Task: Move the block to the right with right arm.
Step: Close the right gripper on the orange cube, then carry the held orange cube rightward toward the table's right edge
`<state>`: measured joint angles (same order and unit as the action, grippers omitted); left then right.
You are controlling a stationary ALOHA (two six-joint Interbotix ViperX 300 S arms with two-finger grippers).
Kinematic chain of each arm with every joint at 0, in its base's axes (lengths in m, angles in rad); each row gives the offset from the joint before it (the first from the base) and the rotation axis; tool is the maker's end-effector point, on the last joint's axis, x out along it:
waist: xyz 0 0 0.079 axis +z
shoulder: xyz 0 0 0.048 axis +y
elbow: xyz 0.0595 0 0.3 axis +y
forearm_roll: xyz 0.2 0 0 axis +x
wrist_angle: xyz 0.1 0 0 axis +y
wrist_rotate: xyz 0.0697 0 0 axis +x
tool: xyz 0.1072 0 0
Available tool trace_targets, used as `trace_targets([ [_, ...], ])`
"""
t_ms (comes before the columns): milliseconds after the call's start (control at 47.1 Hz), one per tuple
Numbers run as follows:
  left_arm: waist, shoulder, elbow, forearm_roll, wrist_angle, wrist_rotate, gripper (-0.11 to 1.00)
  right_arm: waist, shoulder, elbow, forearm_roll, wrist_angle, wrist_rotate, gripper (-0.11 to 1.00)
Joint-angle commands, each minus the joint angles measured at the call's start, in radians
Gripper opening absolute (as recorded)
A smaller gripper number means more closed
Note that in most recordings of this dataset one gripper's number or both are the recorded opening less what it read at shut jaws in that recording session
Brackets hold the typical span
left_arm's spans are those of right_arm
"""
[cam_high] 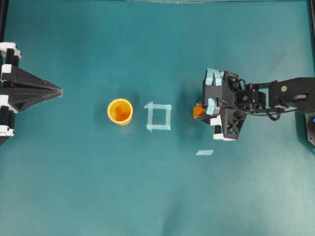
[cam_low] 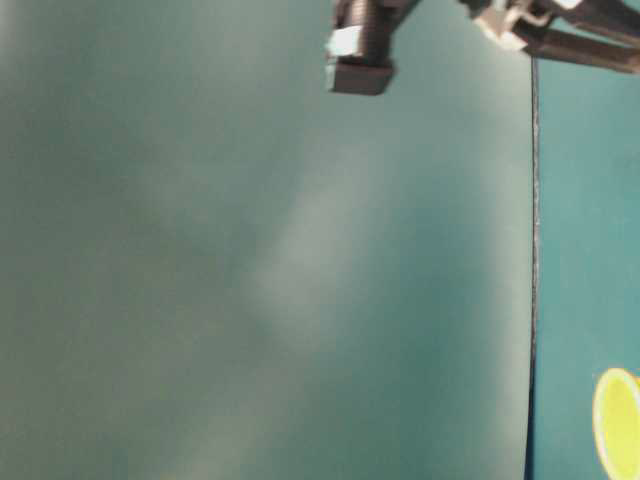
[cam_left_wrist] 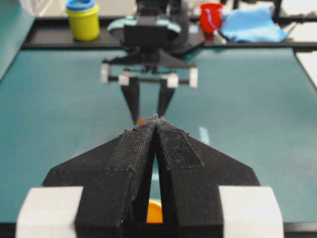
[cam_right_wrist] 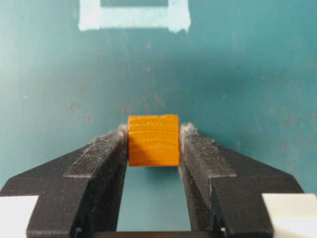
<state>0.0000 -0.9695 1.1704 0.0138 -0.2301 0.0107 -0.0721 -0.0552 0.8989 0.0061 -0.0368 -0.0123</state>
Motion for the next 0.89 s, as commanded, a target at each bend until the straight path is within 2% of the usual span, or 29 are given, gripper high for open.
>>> trace_targets([
  [0,0.002,0.003,-0.029,0.003,-0.005,0.000,0.00,0.002,-0.071,-0.041,-0.002,0.063,-0.002,0.40],
  [424,0.002,0.003,-0.031,0.003,-0.003,-0.002,0.00,0.002,-0.264,-0.086,0.000,0.275,0.000,0.40],
  [870,0.002,0.003,-0.031,0.003,-0.003,-0.008,0.00,0.002,-0.443,-0.026,0.005,0.405,0.015,0.40],
])
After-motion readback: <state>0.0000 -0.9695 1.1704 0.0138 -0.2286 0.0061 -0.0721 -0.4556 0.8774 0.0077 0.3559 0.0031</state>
